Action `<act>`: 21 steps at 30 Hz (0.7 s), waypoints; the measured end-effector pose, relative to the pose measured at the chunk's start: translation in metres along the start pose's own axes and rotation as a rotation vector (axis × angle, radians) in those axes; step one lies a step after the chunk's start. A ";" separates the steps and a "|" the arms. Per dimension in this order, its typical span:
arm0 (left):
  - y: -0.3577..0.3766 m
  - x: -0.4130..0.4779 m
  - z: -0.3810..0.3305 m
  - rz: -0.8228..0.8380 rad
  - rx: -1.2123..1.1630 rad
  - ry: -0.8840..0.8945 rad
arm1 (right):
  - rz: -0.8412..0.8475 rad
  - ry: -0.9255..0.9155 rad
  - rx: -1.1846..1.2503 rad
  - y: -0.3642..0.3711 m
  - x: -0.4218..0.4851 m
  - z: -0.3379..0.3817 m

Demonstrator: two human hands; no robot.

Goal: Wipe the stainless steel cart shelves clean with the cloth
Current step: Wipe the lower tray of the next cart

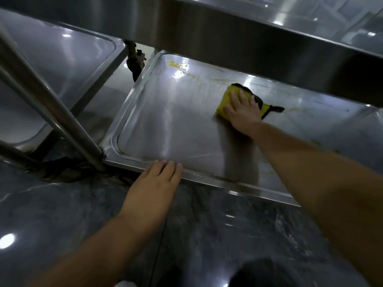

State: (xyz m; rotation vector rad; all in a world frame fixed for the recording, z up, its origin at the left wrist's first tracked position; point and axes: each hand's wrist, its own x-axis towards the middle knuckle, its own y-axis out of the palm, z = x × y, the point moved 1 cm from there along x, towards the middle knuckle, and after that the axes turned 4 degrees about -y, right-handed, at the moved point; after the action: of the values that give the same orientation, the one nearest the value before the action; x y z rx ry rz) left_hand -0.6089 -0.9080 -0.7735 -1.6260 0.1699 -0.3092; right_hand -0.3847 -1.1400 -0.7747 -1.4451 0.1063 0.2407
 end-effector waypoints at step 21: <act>-0.021 -0.048 0.063 -0.133 -0.276 -0.169 | -0.131 -0.538 -0.045 0.052 -0.187 0.112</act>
State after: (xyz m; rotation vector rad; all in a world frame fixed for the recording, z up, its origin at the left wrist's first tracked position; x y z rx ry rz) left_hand -0.6373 -0.8326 -0.7609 -1.9329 -0.0261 -0.2566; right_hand -0.5862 -1.0427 -0.7701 -1.3808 -0.4320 0.5165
